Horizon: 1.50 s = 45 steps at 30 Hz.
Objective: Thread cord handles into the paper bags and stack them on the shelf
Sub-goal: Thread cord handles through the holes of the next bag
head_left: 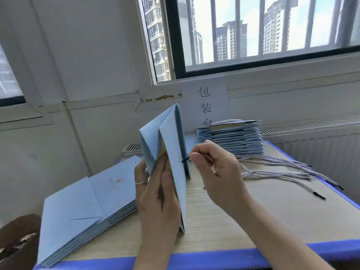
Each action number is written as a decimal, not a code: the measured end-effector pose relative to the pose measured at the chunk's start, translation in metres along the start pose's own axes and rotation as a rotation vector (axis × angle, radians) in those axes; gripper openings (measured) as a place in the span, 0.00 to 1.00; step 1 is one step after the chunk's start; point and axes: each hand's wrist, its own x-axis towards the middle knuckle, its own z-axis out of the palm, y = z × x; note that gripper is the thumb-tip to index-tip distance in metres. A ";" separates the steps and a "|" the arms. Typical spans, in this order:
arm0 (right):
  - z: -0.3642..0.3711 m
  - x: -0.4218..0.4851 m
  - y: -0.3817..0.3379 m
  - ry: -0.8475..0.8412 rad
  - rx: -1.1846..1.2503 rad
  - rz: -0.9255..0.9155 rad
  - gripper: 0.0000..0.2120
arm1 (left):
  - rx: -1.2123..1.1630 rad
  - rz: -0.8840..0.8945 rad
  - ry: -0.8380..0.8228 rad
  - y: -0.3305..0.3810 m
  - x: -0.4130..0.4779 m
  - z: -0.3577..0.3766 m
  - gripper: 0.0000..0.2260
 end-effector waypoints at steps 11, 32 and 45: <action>0.008 0.006 -0.009 0.039 0.180 0.049 0.04 | -0.038 0.011 -0.003 -0.002 0.001 0.001 0.16; -0.005 -0.004 0.006 -0.129 -0.076 0.032 0.06 | 0.339 0.278 0.093 0.004 0.017 -0.004 0.10; -0.041 -0.003 0.037 -0.085 -0.772 0.378 0.11 | 0.529 0.250 -0.176 -0.012 0.003 -0.015 0.15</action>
